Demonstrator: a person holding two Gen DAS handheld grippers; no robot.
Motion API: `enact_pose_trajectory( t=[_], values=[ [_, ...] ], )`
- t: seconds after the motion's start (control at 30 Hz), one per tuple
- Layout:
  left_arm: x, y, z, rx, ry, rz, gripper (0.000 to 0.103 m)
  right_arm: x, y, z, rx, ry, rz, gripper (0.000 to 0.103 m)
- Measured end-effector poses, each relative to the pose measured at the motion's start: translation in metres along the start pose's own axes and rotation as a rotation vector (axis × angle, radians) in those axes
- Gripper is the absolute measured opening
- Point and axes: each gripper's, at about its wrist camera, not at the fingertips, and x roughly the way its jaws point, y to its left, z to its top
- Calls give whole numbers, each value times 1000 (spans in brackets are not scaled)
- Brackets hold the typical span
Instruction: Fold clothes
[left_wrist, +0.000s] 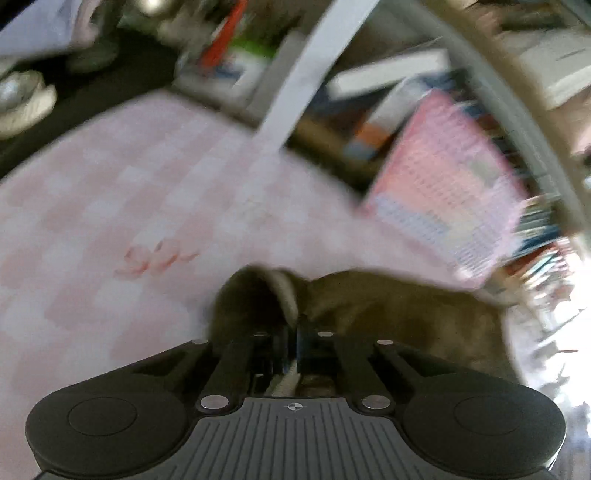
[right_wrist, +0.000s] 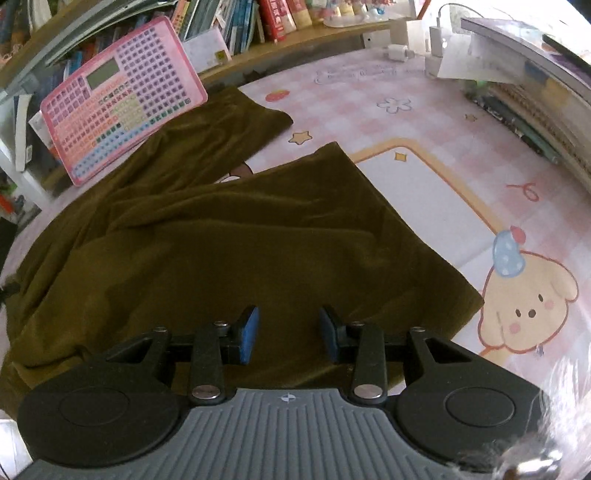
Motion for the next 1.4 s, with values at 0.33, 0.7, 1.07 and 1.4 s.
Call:
enact_pose_trajectory(
  t=[0.33, 0.7, 1.07, 1.4],
  values=[
    [25, 82, -3, -233, 42, 141, 9, 0, 2, 0, -34, 9, -16, 27],
    [-44, 50, -26, -177, -11, 179, 28, 0, 0, 35, -34, -7, 58, 33],
    [-91, -19, -117, -198, 9, 216, 29, 80, 35, 156, -229, -66, 115, 44],
    [-91, -22, -138, -328, -37, 350, 29, 148, 64, 196, -347, -20, 143, 43]
  ],
)
